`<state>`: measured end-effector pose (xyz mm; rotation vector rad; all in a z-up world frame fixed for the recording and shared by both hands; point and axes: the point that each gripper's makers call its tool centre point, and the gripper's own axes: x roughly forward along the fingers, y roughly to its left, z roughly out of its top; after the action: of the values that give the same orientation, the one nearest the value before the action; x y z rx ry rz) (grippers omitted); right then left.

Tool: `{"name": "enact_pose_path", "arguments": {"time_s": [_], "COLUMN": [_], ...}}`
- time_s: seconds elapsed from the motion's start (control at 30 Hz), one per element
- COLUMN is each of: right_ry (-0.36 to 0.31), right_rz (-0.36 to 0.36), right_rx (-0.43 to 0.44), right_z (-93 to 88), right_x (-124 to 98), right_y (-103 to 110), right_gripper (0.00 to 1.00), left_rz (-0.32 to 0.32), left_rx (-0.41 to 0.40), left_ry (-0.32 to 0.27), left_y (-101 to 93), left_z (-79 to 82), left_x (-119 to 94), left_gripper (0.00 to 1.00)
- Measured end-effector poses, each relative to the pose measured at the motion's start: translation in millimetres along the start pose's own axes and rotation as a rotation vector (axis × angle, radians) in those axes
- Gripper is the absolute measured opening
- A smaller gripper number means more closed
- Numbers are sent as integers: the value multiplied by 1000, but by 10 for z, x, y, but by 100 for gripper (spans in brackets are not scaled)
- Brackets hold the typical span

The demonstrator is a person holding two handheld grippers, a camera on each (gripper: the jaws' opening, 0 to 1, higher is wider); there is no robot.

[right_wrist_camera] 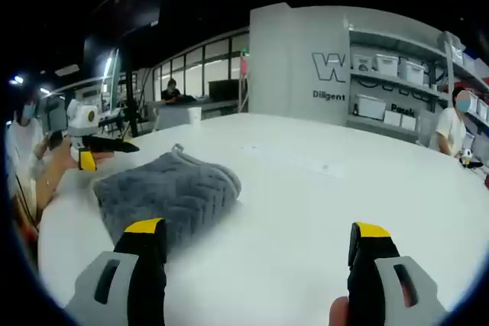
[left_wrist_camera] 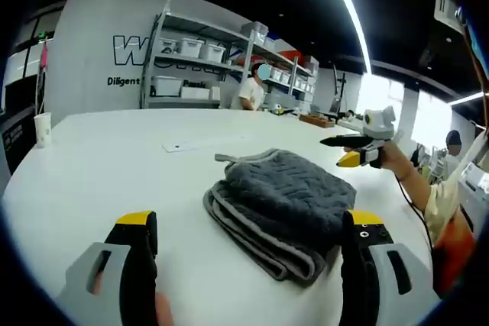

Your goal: Open the folded towel by lifting each exposed corner and separating the folded layers until the towel lies flat within the target outline without major curled edges

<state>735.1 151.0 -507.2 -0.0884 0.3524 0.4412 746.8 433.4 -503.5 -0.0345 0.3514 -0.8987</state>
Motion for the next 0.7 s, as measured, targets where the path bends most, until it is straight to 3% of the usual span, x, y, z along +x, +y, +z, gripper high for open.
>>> {"name": "enact_pose_path", "arguments": {"time_s": [0.7], "right_ry": [39], "right_rz": [25], "right_rx": [-48], "right_z": [-63], "right_x": [26], "right_y": [59], "right_gripper": [100], "left_rz": [26], "left_rx": [-17], "left_ry": [-20], "left_y": [88], "left_z": [37], "left_x": [-54], "left_gripper": [99]}}
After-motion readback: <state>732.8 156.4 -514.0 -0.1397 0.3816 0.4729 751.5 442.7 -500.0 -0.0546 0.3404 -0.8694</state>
